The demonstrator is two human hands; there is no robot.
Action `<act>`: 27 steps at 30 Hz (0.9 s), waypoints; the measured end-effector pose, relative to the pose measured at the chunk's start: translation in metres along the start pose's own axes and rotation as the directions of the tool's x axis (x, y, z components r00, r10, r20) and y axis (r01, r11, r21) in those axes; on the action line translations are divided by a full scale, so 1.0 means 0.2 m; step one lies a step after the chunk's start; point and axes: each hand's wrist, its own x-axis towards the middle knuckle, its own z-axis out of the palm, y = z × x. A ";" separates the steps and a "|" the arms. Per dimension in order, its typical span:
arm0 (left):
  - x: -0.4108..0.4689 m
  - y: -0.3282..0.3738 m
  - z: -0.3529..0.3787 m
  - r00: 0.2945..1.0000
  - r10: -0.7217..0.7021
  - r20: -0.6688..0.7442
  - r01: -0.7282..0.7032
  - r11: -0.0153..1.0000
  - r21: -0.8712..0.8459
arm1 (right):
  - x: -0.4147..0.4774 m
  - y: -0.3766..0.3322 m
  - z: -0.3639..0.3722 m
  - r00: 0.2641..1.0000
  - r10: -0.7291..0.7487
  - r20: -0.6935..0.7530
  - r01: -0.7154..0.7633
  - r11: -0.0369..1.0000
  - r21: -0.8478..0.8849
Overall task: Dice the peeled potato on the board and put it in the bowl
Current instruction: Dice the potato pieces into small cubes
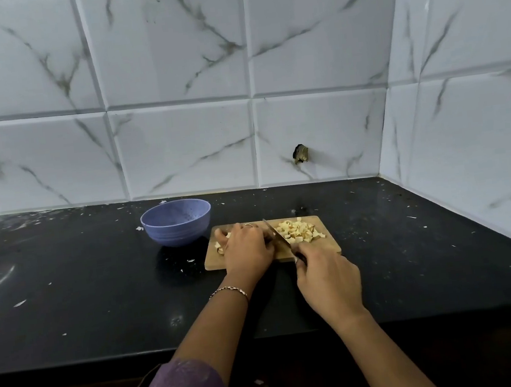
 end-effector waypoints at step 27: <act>-0.01 0.08 0.03 0.988 0.138 -0.069 -0.138 0.990 0.002 | 0.07 0.13 0.03 0.945 0.302 0.127 -0.324 0.801 0.503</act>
